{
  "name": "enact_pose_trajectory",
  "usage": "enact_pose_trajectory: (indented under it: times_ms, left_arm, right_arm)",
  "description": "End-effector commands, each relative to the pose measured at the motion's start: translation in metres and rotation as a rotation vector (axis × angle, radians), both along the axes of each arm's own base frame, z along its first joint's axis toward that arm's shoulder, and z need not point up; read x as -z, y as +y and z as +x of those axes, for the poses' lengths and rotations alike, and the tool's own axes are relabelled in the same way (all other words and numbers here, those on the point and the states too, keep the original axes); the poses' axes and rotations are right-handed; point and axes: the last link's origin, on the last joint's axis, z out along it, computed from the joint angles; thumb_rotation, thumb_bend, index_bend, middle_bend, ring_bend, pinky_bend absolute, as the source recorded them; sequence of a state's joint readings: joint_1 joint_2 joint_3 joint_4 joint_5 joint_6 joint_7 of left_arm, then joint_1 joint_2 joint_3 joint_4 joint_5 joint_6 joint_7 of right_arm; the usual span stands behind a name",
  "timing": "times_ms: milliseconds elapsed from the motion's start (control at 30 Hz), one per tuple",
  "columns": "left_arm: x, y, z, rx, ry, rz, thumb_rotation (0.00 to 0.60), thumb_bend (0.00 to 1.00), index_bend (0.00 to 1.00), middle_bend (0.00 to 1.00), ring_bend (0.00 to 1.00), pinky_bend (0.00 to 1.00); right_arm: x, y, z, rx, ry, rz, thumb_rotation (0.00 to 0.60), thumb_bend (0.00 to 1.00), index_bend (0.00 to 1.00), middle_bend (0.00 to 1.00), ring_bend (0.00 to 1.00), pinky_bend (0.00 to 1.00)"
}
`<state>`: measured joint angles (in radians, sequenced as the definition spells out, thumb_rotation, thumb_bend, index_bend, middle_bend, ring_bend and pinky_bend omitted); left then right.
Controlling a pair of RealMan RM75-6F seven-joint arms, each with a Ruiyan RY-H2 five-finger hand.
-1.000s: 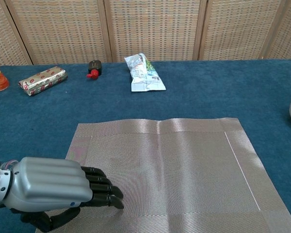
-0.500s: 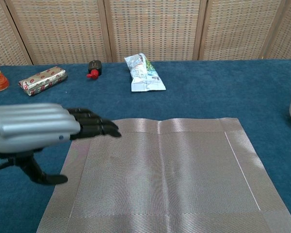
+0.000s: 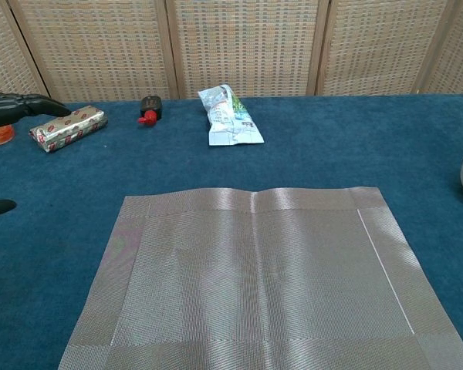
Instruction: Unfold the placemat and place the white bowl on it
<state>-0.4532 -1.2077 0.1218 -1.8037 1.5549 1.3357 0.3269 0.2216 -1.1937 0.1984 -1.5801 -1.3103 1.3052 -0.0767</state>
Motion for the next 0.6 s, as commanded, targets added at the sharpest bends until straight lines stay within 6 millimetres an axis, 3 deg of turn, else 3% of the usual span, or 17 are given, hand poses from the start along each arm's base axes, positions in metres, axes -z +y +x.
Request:
enact_pose_trajectory:
  times_ms: [33,300,600]
  left_arm:
    - [-0.006,-0.001,-0.011,-0.015,0.013,0.017,0.6,0.32,0.0,0.0,0.0,0.0]
    - [-0.022,0.005,-0.018,-0.042,-0.019,0.07,0.6,0.32,0.0,0.0,0.0,0.0]
    - [-0.025,0.01,-0.024,-0.066,-0.027,0.067,0.6,0.32,0.0,0.0,0.0,0.0]
  right_arm:
    - [0.017,-0.022,0.004,0.022,0.023,0.019,0.6,0.24,0.31,0.0,0.0,0.0]
    - [0.053,-0.043,-0.01,0.134,0.058,0.07,0.6,0.24,0.31,0.0,0.0,0.0]
    - [0.07,-0.055,-0.034,0.249,0.074,0.079,0.6,0.24,0.31,0.0,0.0,0.0]
